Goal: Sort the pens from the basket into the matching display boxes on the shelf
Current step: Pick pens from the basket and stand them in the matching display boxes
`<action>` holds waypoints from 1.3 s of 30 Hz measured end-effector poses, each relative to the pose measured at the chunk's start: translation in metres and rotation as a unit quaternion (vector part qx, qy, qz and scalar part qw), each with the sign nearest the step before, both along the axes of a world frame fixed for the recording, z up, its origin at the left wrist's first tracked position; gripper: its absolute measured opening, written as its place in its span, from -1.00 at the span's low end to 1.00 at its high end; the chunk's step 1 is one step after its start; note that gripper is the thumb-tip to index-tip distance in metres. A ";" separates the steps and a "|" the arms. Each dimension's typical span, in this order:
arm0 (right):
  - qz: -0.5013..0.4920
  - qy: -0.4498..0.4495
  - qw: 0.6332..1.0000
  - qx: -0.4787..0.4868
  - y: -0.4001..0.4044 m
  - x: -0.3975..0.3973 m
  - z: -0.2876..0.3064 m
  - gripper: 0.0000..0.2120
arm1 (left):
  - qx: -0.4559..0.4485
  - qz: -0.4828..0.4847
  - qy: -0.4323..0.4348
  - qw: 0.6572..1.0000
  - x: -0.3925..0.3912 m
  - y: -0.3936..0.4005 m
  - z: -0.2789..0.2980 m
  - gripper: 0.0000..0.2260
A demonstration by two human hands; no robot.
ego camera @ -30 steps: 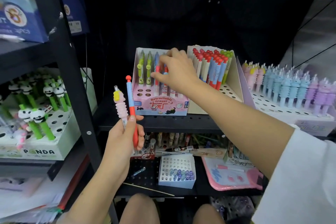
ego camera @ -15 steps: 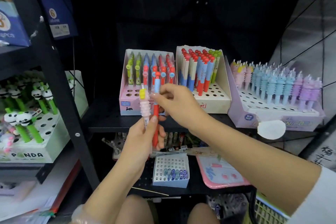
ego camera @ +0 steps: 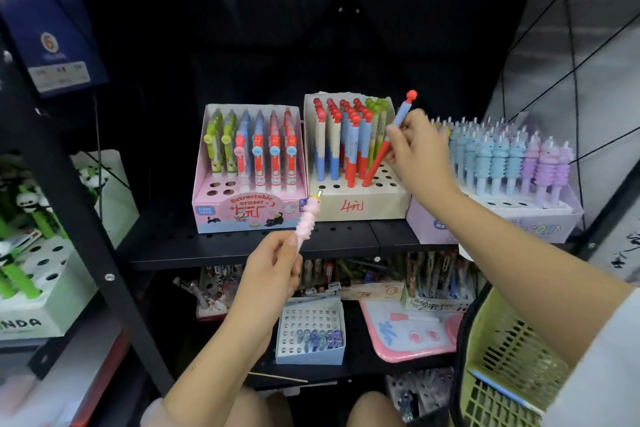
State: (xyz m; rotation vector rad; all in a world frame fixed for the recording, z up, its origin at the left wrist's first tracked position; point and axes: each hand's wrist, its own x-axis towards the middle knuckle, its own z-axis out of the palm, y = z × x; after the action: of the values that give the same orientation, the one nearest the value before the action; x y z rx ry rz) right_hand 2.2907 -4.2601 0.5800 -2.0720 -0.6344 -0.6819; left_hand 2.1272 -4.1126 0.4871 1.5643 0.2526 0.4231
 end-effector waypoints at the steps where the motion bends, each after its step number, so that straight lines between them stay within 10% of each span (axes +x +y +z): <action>1: 0.010 0.014 1.000 -0.027 0.002 0.002 -0.004 -0.89 | -0.002 0.001 -0.004 1.000 0.001 -0.001 0.000 -0.82; 9: 0.033 0.090 0.978 -0.185 0.012 0.007 -0.008 -0.84 | -0.020 -0.003 -0.049 0.999 0.001 -0.002 0.002 -0.89; 15: 0.008 0.068 0.997 -0.031 0.007 -0.018 -0.018 -0.90 | -0.027 -0.011 -0.079 0.996 0.003 -0.009 0.005 -0.90; 21: 0.284 0.286 0.912 0.074 -0.003 -0.063 -0.022 -0.90 | -0.022 -0.042 -0.091 0.995 0.021 -0.034 0.013 -0.92; 39: -0.073 -0.020 0.988 0.134 -0.087 0.045 0.050 -0.86 | 0.173 -0.132 -0.041 0.975 0.077 -0.071 0.026 -0.78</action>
State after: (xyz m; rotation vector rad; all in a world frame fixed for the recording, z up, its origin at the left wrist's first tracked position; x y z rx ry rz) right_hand 2.3361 -4.3473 0.6301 -1.8693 -0.3912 -0.8467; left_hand 2.2040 -4.1839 0.5127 1.8863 -0.0996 0.3328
